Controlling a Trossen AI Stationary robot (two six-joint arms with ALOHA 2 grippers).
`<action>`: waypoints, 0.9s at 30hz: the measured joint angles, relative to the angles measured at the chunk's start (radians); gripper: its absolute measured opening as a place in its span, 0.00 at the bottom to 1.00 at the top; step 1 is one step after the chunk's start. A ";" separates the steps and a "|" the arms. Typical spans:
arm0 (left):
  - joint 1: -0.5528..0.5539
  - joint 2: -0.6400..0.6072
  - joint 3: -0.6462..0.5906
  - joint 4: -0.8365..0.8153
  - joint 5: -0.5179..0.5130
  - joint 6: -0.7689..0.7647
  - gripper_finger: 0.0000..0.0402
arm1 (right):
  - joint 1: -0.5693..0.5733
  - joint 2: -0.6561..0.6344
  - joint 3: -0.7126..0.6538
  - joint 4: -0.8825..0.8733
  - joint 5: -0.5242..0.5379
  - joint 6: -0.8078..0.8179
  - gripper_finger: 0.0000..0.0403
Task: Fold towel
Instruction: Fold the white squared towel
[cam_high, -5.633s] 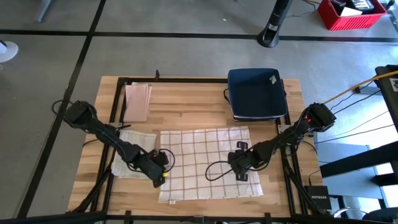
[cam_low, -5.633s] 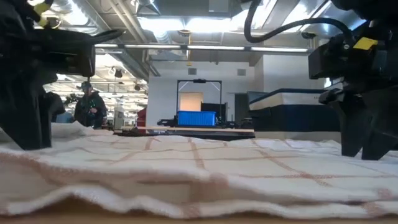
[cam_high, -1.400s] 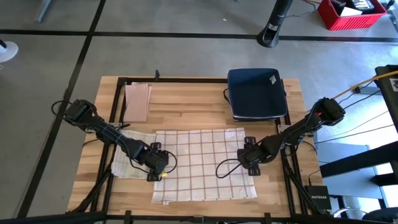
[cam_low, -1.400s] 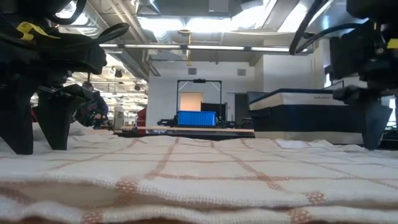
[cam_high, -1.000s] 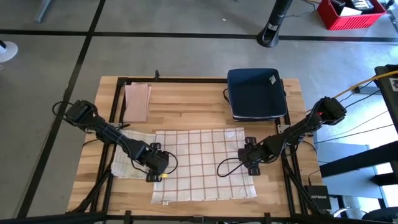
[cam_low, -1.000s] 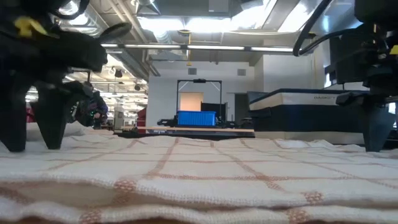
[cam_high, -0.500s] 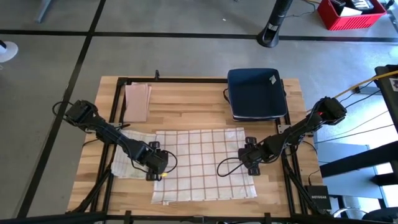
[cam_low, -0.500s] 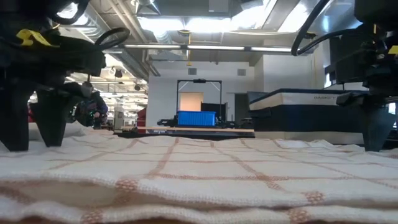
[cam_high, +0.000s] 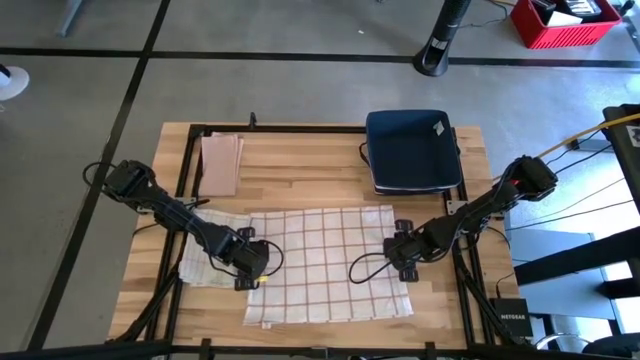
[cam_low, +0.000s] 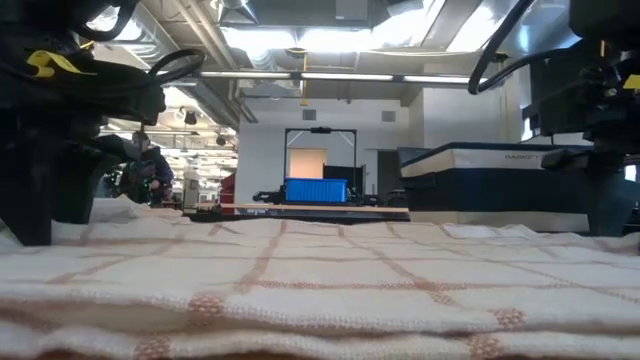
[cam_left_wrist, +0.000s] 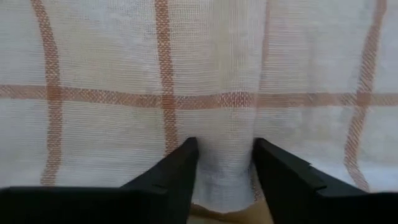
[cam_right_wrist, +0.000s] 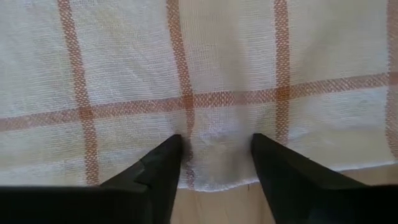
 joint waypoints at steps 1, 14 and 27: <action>-0.001 0.000 0.000 -0.001 0.004 0.011 0.36 | 0.000 0.000 -0.003 0.001 -0.001 0.003 0.47; -0.004 0.000 0.000 -0.009 0.020 0.046 0.01 | 0.000 -0.005 -0.028 0.018 -0.018 0.049 0.05; -0.005 0.002 0.003 -0.020 -0.077 0.035 0.01 | 0.002 -0.005 -0.030 0.040 0.009 -0.045 0.03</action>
